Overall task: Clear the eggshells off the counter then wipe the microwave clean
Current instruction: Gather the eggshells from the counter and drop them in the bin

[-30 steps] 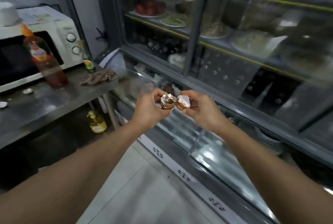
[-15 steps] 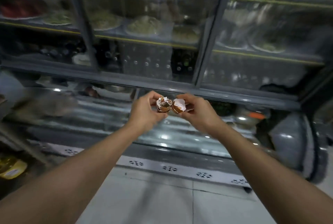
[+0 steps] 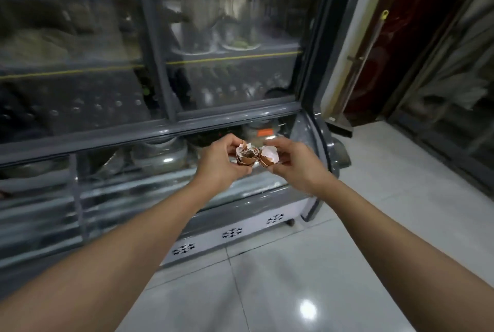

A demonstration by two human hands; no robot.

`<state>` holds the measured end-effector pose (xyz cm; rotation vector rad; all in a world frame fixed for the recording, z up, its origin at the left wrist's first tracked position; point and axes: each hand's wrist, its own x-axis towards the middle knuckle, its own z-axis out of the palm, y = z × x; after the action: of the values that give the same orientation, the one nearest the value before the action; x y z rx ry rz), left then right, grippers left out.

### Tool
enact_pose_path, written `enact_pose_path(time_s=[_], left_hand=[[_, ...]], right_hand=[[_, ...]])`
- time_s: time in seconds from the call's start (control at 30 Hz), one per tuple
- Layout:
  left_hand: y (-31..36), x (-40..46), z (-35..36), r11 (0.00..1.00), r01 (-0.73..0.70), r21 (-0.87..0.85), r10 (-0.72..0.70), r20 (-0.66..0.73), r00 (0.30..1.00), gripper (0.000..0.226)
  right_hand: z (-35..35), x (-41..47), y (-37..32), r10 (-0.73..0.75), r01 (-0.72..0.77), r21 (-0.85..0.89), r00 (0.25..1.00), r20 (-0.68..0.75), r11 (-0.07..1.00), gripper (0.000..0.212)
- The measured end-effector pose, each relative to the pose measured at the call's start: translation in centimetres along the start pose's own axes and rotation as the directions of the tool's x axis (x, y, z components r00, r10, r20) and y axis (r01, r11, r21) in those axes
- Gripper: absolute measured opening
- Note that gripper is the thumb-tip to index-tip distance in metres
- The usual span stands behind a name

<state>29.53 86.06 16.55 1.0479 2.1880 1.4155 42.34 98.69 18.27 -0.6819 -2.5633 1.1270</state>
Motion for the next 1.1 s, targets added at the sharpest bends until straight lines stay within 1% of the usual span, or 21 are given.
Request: enact_pose_path(time_s=[0.13,0.3,0.4,0.63,0.83,1.1], left_hand=[[4.1,2.2,7.4,0.998,-0.06,0.003,0.059,0.061,0.996,0.043],[9.1,4.8,17.8,0.993,-0.105,-0.056,0.112,0.153,0.982,0.046],[11.6,6.2,23.8,0.99,-0.127,-0.06,0.136,0.188,0.973,0.043],[15.6,9.8,33.9,0.989,-0.144,-0.027,0.146,0.252,0.957,0.044],[17.5,15.5,40.4,0.988,-0.152,-0.032,0.155,0.28,0.947,0.043],[18.5,27.0,47.7,0.987,-0.155,-0.035,0.158,0.309,0.938,0.043]], right_hand=[[-6.5,-1.8,5.2,0.053,-0.055,-0.018,0.994,-0.096,0.998,0.052],[-14.8,-3.9,12.4,0.101,-0.105,-0.018,0.98,-0.172,0.994,0.053],[-19.5,-5.1,16.4,0.124,-0.132,-0.027,0.972,-0.2,0.991,0.051],[-27.0,-5.9,24.2,0.185,-0.2,-0.029,0.947,-0.264,0.979,0.052],[-31.9,-2.9,29.8,0.2,-0.22,-0.03,0.929,-0.312,0.975,0.048],[-38.3,6.1,36.9,0.236,-0.266,-0.062,0.924,-0.302,0.962,0.047]])
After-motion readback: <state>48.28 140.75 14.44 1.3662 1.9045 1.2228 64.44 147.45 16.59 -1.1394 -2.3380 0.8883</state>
